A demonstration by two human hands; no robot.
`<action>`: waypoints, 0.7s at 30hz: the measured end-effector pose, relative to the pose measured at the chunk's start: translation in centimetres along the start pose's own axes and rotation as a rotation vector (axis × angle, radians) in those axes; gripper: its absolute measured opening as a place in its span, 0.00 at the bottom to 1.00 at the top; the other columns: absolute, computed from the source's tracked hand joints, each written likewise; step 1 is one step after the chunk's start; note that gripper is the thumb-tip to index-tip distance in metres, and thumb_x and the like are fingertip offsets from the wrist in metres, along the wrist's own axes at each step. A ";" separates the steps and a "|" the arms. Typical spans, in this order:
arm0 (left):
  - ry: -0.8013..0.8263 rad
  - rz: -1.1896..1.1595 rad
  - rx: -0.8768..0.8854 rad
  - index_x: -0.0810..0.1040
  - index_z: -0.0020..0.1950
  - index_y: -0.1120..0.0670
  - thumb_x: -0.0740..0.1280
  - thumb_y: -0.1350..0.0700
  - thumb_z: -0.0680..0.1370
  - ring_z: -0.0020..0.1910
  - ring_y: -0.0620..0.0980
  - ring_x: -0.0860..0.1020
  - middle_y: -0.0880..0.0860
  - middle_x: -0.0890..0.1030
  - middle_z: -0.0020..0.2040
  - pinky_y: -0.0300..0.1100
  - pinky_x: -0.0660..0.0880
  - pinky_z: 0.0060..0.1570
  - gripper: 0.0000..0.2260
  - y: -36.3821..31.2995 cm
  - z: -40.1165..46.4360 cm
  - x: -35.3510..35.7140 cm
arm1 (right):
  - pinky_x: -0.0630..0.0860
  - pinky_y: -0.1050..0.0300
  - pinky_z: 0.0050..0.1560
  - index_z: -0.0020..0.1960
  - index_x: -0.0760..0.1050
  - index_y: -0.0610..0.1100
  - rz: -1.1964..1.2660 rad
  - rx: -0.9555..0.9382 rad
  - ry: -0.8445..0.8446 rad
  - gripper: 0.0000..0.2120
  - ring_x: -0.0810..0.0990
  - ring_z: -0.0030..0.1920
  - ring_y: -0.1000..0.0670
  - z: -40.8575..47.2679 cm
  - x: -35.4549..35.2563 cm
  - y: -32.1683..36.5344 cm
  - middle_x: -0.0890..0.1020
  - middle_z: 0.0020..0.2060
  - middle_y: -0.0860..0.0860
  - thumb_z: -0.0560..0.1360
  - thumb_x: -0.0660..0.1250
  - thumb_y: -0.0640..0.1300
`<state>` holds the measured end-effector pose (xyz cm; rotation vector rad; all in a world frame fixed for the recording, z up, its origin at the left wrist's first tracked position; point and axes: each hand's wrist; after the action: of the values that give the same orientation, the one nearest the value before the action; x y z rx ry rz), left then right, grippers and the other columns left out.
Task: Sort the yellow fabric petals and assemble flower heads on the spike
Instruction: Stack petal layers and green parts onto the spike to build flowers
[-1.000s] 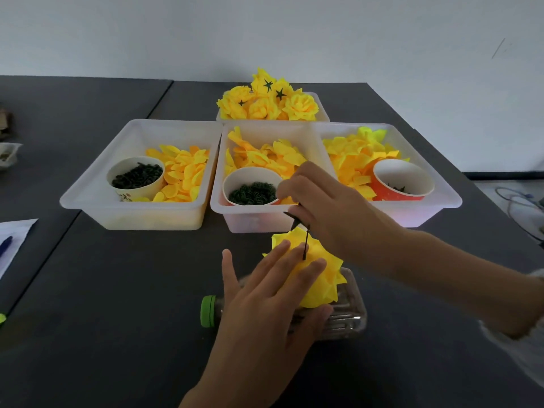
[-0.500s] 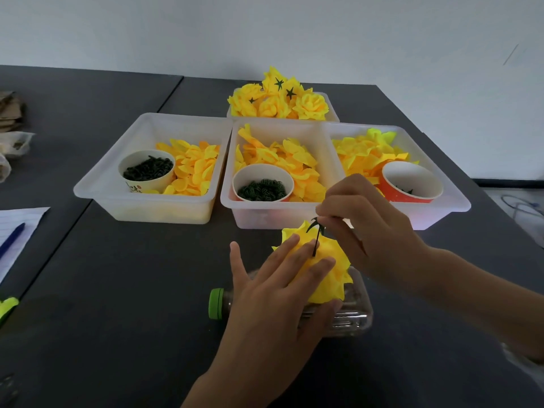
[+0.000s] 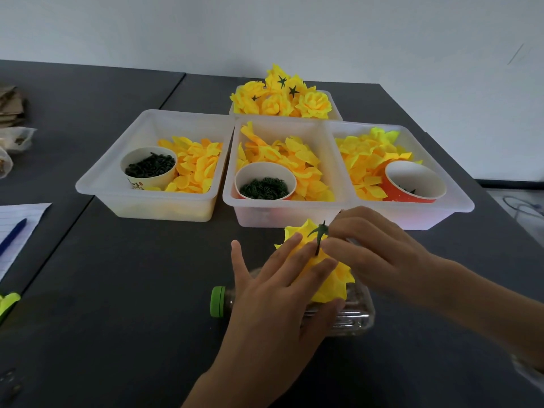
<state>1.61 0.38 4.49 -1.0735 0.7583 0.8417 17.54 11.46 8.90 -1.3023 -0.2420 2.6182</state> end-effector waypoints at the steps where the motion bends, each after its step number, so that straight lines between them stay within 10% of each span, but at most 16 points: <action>1: -0.002 -0.003 0.001 0.64 0.73 0.37 0.47 0.35 0.80 0.77 0.41 0.54 0.37 0.62 0.76 0.72 0.41 0.69 0.22 0.0 0.0 0.0 | 0.75 0.55 0.49 0.57 0.67 0.40 0.006 0.001 0.003 0.09 0.73 0.47 0.46 0.0 0.0 0.0 0.71 0.49 0.44 0.79 0.64 0.38; 6: -0.015 0.004 0.009 0.60 0.74 0.35 0.50 0.36 0.80 0.78 0.42 0.52 0.36 0.59 0.76 0.71 0.40 0.68 0.21 -0.1 0.0 0.0 | 0.74 0.57 0.48 0.55 0.67 0.42 0.151 0.038 0.036 0.07 0.74 0.45 0.47 -0.7 0.4 -0.1 0.72 0.48 0.47 0.79 0.63 0.42; 11: 0.005 0.047 -0.002 0.65 0.72 0.37 0.50 0.36 0.80 0.78 0.45 0.50 0.39 0.61 0.76 0.74 0.40 0.66 0.21 -0.1 -0.2 0.0 | 0.71 0.66 0.38 0.48 0.71 0.52 0.593 0.733 -0.028 0.08 0.73 0.37 0.52 1.0 -0.1 -0.6 0.75 0.39 0.55 0.73 0.68 0.53; 21: 0.055 0.158 0.003 0.64 0.70 0.32 0.54 0.35 0.77 0.78 0.56 0.52 0.46 0.61 0.77 0.78 0.42 0.62 0.21 -0.2 -0.6 0.3 | 0.78 0.53 0.41 0.41 0.80 0.48 0.677 0.834 0.329 0.03 0.81 0.39 0.55 1.7 0.5 -1.1 0.83 0.37 0.56 0.71 0.73 0.45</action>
<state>1.88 -0.13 4.13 -1.0474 0.8987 0.9475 15.99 12.57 9.75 -1.5730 1.3892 2.3643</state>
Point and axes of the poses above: each hand's wrist, its own z-axis towards the middle knuckle, its own x-axis out of the palm, y = z × x
